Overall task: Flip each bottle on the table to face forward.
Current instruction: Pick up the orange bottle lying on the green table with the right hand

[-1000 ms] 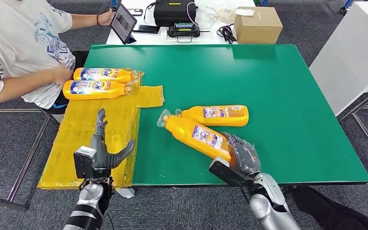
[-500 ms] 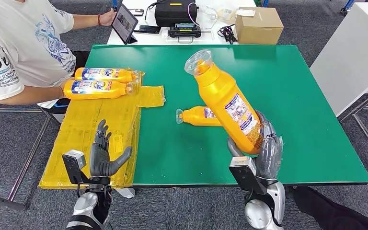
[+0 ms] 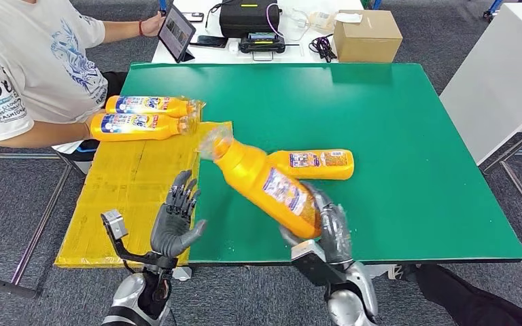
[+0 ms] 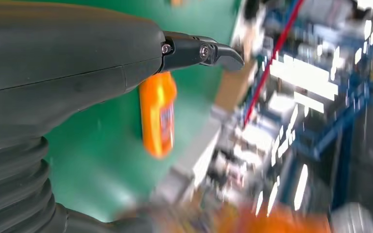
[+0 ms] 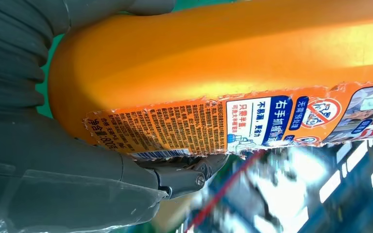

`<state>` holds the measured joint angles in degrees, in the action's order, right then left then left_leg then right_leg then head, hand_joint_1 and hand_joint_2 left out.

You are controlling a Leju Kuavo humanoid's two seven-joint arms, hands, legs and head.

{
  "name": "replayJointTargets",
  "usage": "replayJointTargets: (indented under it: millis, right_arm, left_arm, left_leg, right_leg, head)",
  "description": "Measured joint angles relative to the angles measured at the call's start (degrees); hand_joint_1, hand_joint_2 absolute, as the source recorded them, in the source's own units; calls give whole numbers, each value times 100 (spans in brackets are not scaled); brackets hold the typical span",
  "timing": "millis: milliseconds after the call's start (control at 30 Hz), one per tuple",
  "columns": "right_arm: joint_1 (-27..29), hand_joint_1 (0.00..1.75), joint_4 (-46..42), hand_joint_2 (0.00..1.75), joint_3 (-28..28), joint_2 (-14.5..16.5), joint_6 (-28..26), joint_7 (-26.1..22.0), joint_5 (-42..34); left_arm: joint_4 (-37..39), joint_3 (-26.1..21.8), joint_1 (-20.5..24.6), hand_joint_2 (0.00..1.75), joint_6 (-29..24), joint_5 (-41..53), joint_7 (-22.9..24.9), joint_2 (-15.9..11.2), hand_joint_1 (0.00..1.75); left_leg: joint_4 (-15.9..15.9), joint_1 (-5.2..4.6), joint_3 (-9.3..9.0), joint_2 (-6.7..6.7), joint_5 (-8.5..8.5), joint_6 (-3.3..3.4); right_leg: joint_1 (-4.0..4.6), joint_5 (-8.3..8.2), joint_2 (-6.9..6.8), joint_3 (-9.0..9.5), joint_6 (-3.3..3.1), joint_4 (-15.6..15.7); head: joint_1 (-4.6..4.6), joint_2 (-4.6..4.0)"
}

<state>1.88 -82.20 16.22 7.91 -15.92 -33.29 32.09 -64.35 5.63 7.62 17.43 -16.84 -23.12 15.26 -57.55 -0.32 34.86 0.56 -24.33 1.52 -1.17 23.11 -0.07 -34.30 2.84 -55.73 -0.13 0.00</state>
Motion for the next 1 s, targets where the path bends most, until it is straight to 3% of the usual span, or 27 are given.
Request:
replayJointTargets:
  millis: [333,833,867,967,1000]
  right_arm:
    - [-319,175,1879,175,909,565,60,-221,-24]
    - [-732,175,2734,175,1255,723,81,-204,-102]
    - [-760,175,2781,175,1272,726,80,-209,-118]
    - [-820,175,2885,175,1313,728,79,-208,-156]
    - [-835,175,2911,175,1324,728,78,-203,-168]
  left_arm:
    - [-111,609,-21,175,138,-136,88,-11,0]
    - [-111,624,-56,175,75,-62,83,-76,0]
    - [-111,625,-58,175,66,-42,83,-84,32]
    - [-111,626,-63,175,42,4,74,-105,163]
    - [-111,626,-67,175,38,14,62,-111,175]
  left_leg:
    - [1,3,-1,0,1,-1]
    - [0,2,-3,-1,2,-1]
    - [0,2,-3,-1,2,-2]
    - [0,2,-3,-1,2,-2]
    - [0,2,-3,-1,2,-1]
  right_leg:
    - [2,0,0,0,0,-1]
    - [2,0,1,-1,0,0]
    - [2,0,1,-1,0,-1]
    - [1,0,1,0,0,-1]
    - [1,0,1,0,0,-1]
  head:
    - [0,0]
    - [0,0]
    - [0,0]
    - [1,0]
    - [1,0]
